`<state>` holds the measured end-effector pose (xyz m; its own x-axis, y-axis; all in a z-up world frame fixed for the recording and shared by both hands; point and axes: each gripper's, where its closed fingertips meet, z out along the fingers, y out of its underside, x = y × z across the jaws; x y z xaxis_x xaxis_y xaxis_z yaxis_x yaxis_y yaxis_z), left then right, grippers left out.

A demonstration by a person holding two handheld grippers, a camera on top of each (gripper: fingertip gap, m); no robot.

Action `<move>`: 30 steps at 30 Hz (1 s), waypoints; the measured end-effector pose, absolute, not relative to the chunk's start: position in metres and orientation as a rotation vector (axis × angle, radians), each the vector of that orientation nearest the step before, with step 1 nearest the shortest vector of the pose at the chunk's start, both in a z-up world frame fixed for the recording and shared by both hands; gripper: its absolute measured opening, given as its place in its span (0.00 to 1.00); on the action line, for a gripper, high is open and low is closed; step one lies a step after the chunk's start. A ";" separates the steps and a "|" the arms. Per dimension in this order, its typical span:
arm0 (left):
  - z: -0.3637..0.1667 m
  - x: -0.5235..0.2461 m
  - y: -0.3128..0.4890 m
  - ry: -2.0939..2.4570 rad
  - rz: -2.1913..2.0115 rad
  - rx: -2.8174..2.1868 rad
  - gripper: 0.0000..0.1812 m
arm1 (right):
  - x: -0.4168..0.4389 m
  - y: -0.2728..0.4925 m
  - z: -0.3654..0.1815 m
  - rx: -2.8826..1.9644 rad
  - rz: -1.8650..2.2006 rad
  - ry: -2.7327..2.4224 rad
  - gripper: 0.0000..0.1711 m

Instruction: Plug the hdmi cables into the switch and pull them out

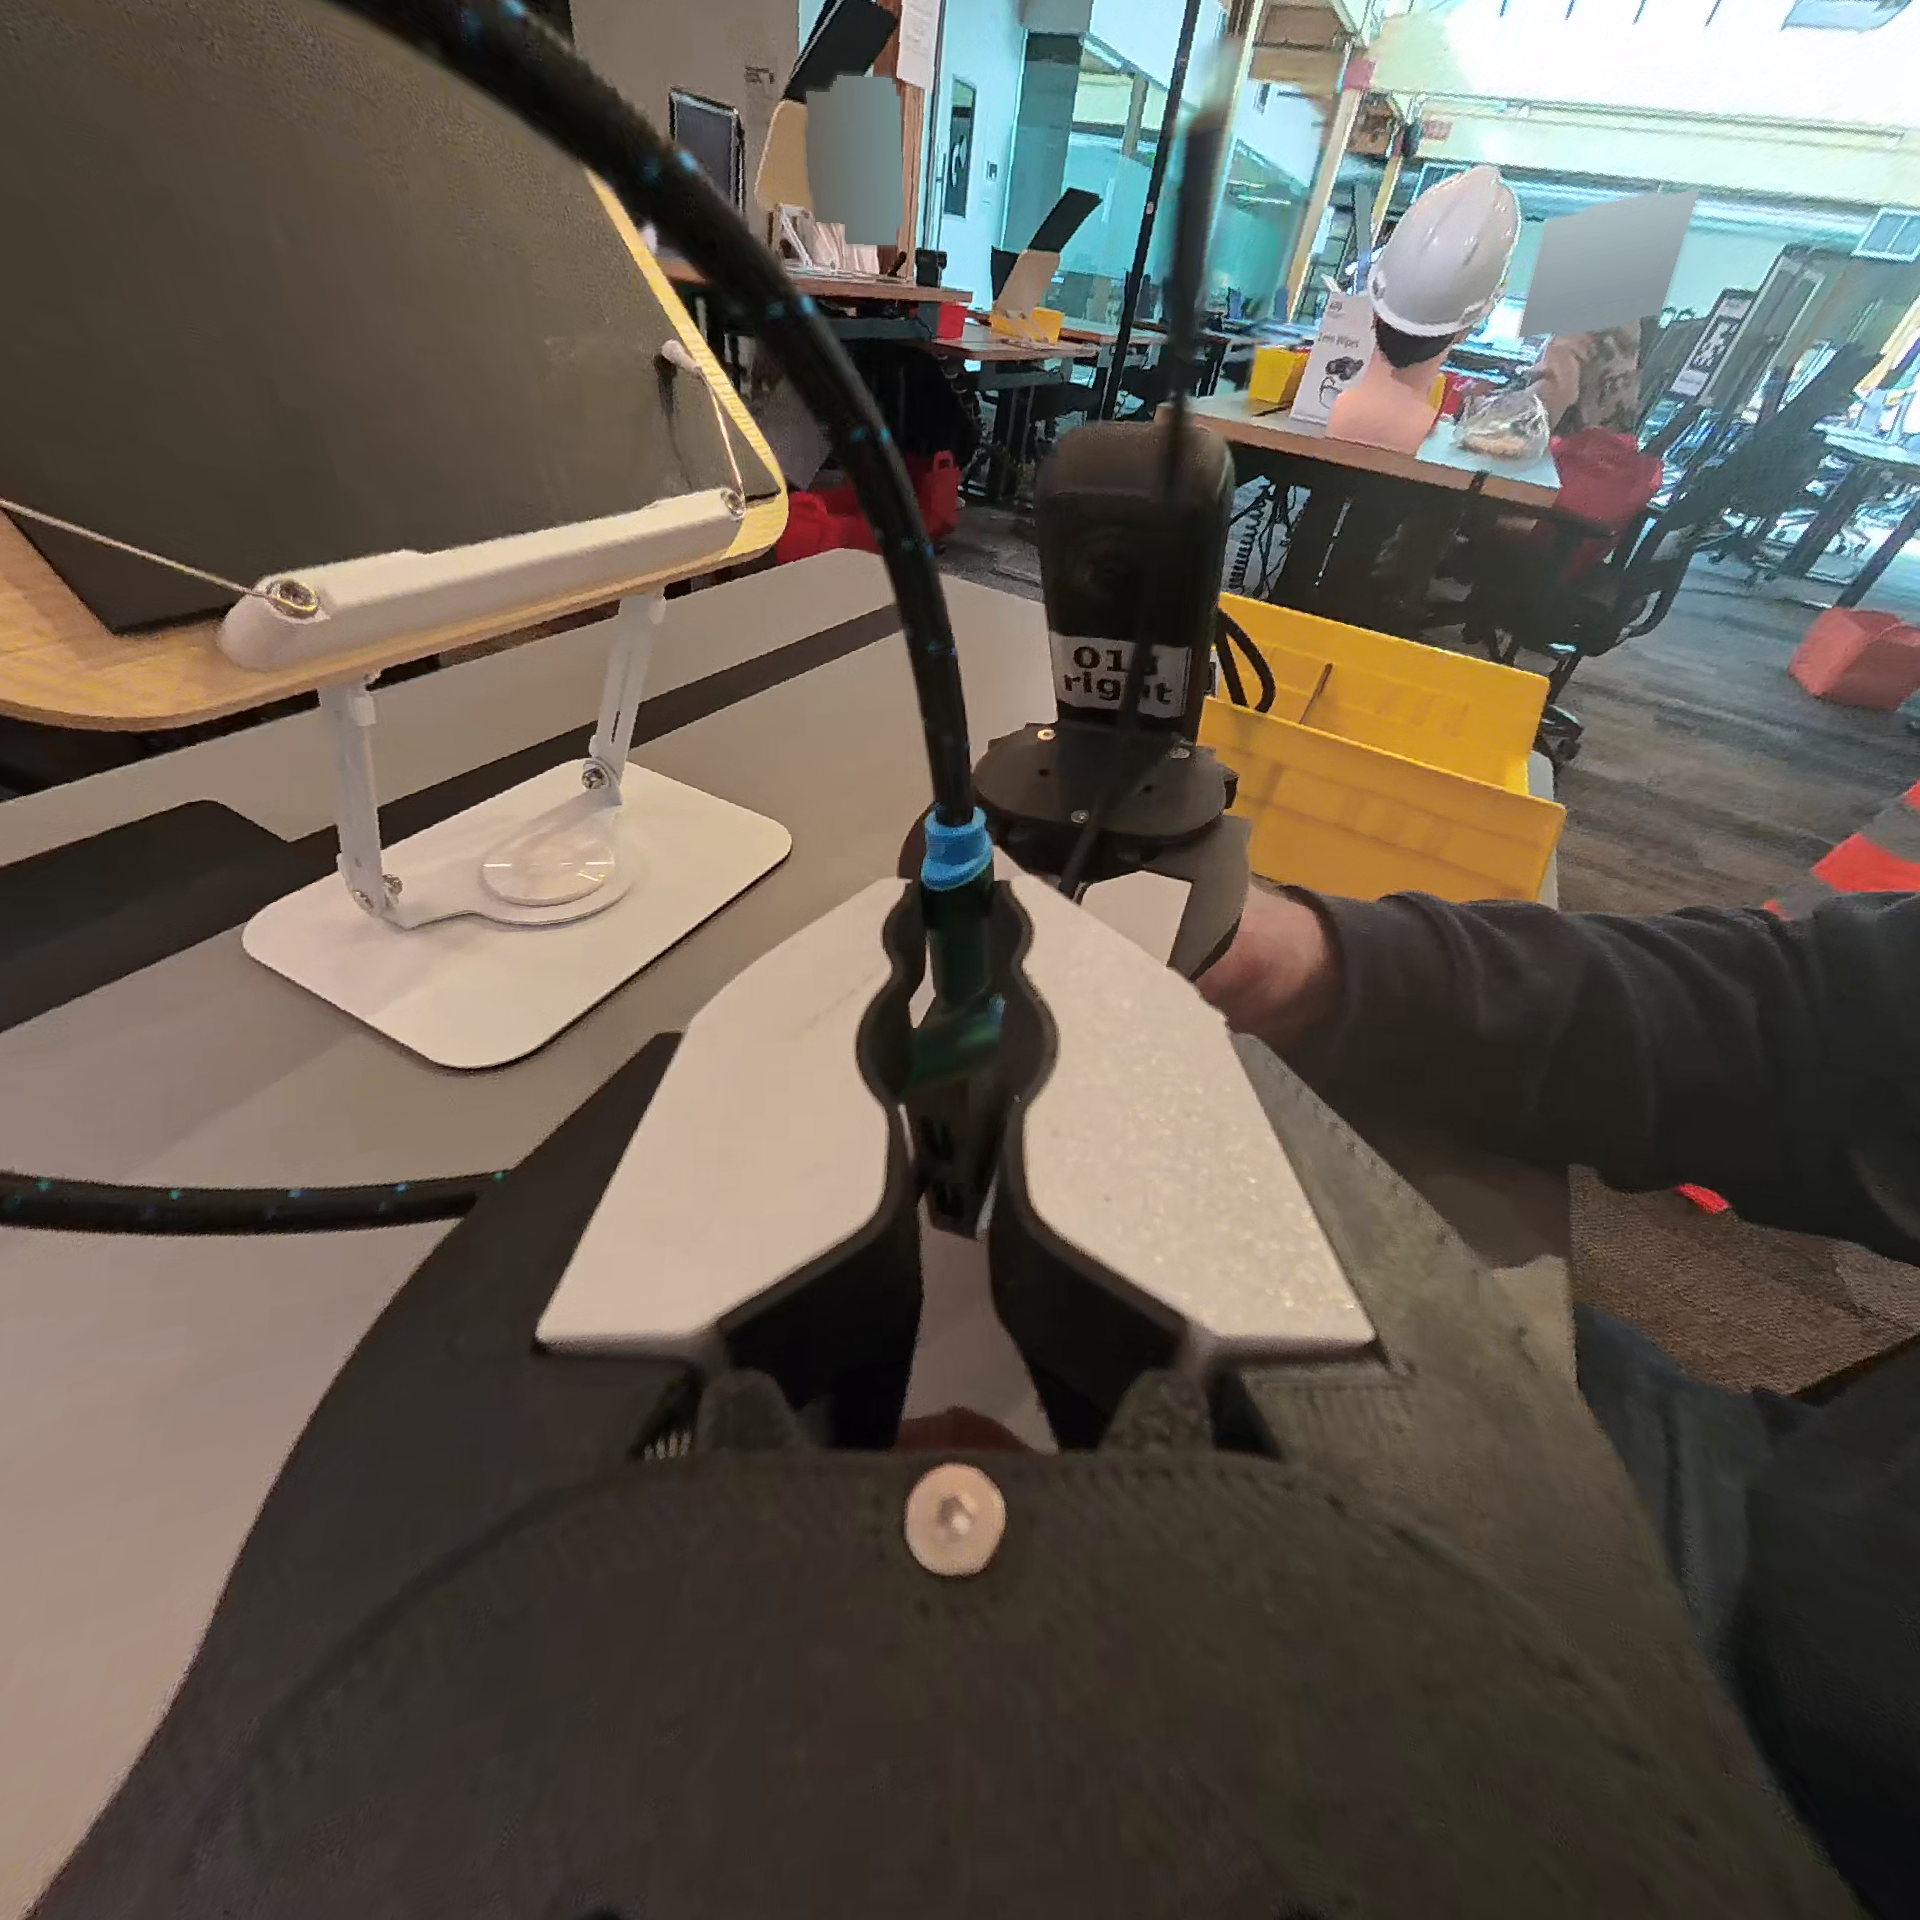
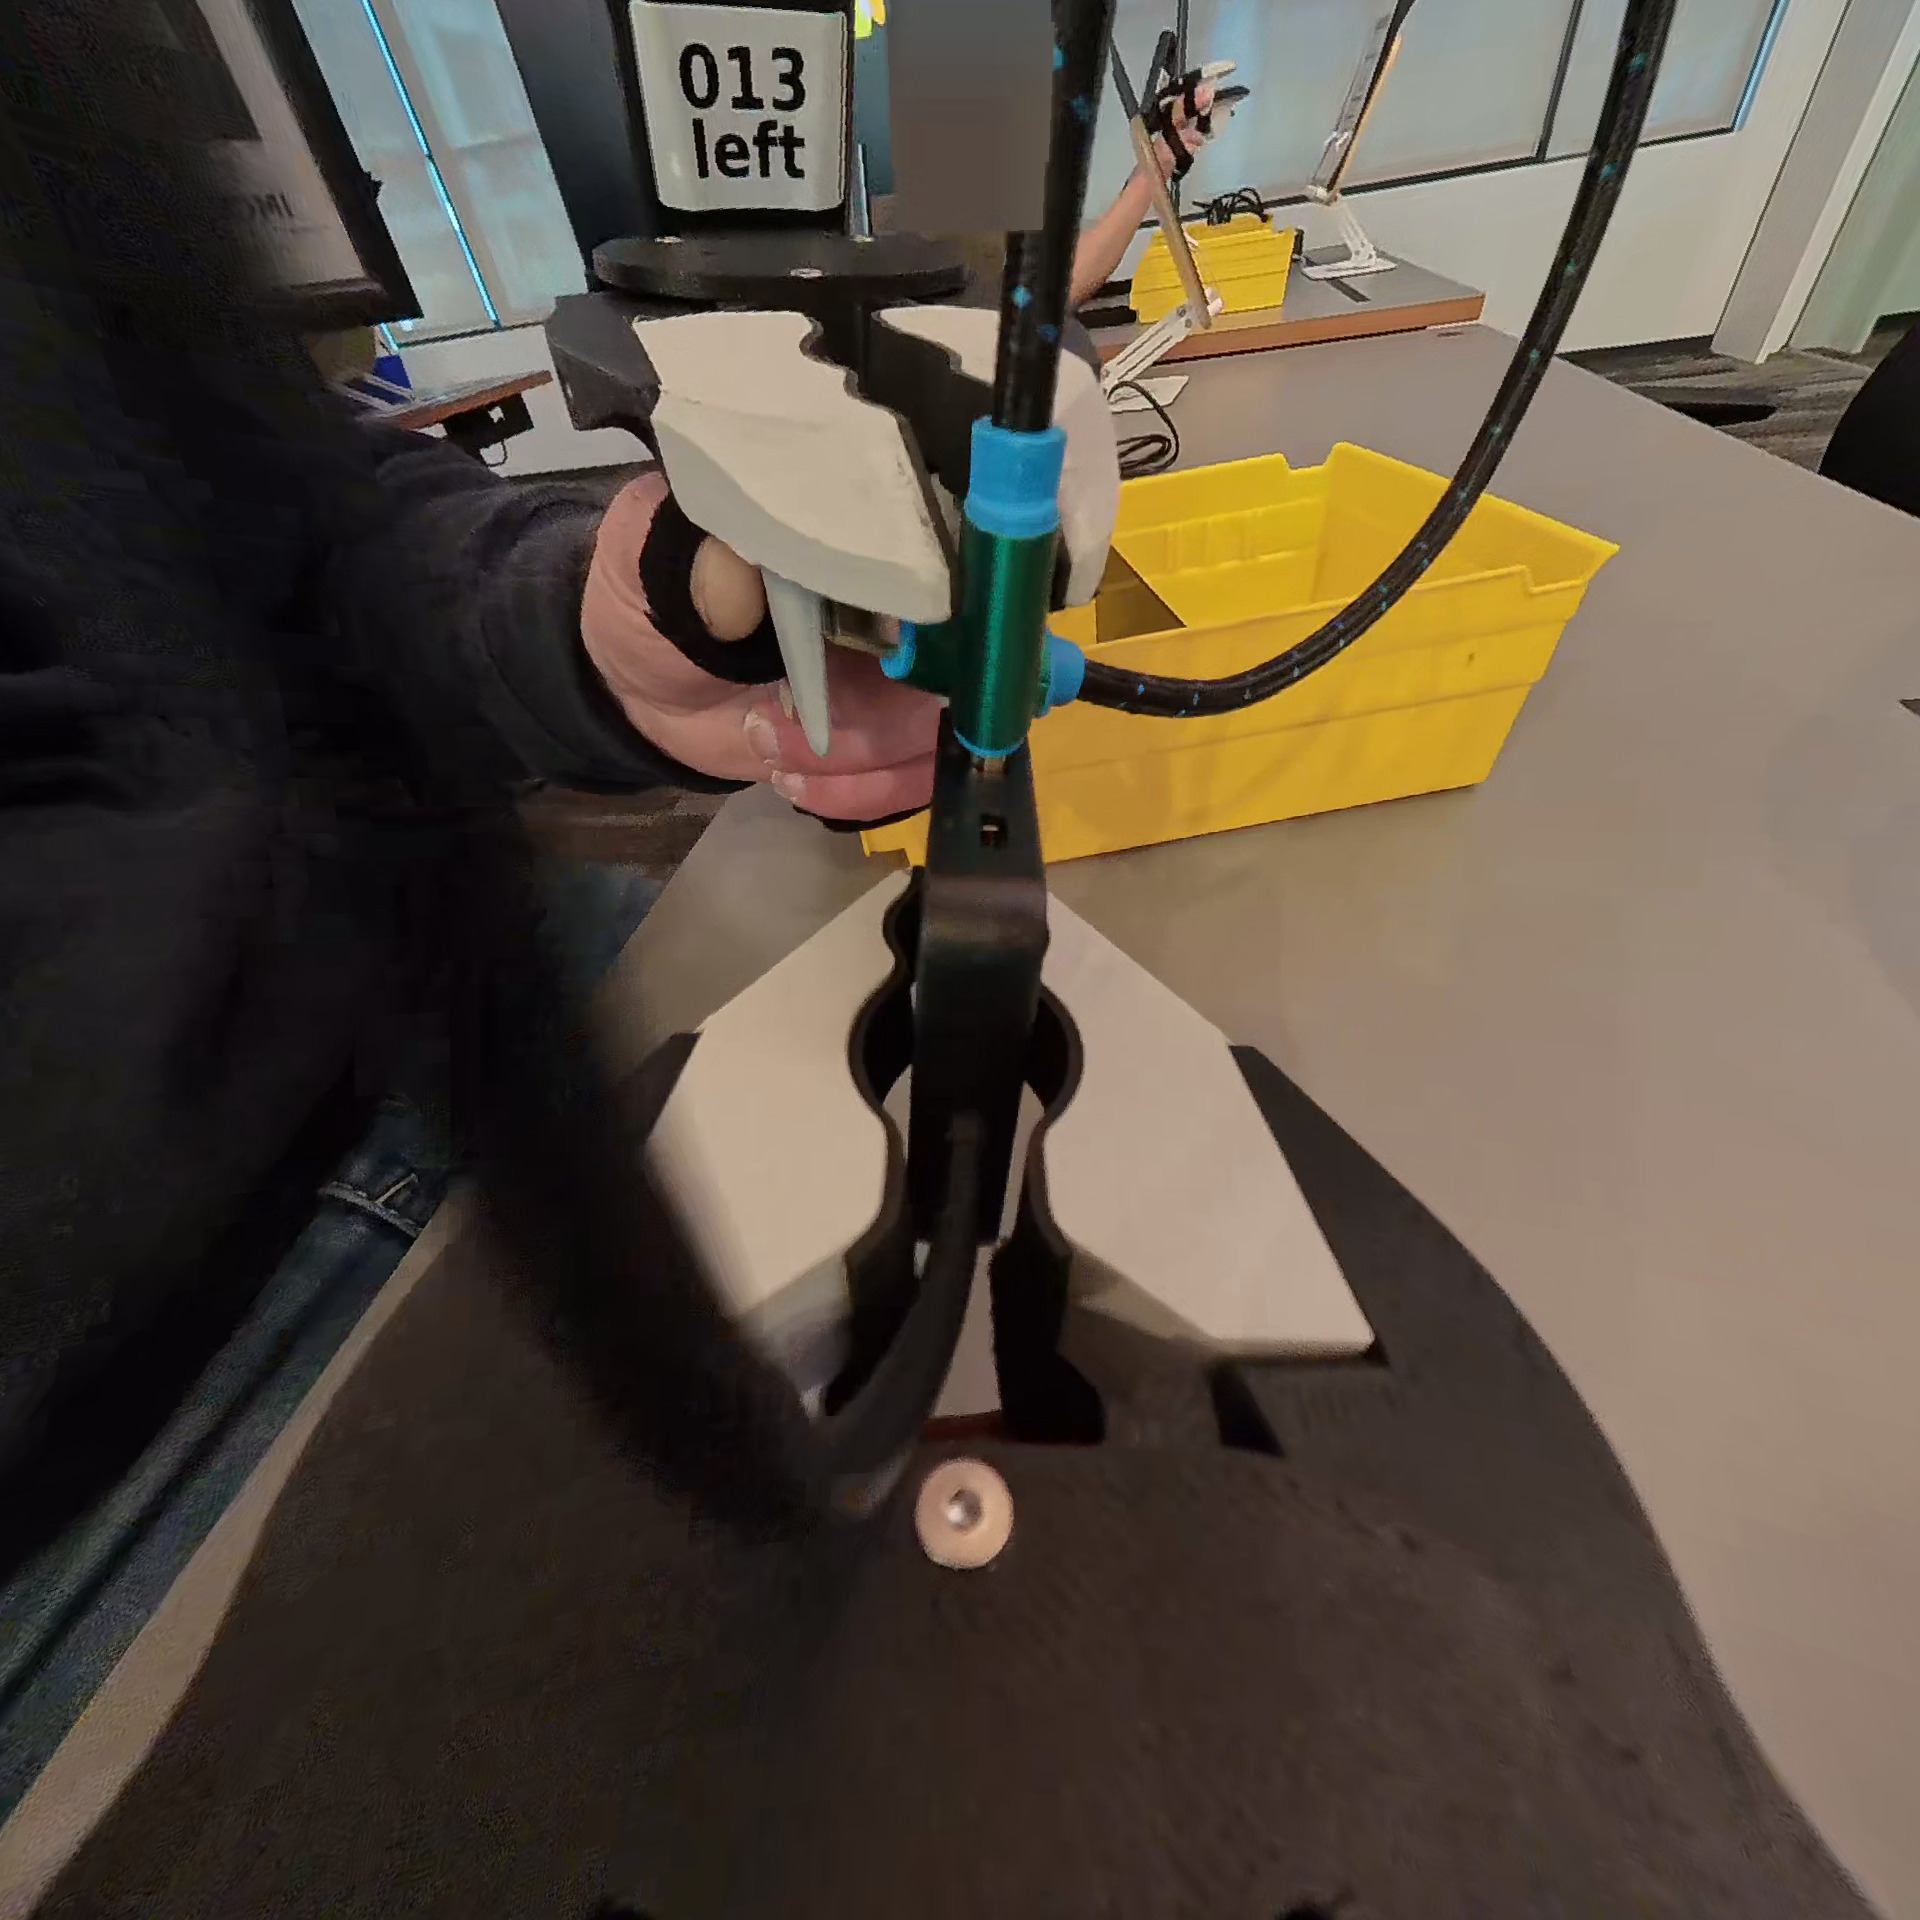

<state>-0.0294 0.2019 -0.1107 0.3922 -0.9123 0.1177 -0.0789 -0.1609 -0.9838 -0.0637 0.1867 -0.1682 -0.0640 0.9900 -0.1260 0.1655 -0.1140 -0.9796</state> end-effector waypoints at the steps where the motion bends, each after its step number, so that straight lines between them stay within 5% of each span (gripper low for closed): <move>1: -0.112 -0.029 0.202 0.914 -0.955 -1.554 0.07 | -0.064 0.187 -0.169 -1.388 1.274 -1.322 0.06; 30: -0.115 -0.029 0.197 0.962 -0.996 -1.564 0.06 | -0.058 0.189 -0.185 -1.496 1.069 -1.410 0.06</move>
<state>-0.0286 0.1967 -0.1146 0.3433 -0.9297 0.1337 -0.1016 -0.1783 -0.9787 -0.0581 0.1888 -0.1848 0.0206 0.9984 -0.0533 0.3210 -0.0570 -0.9454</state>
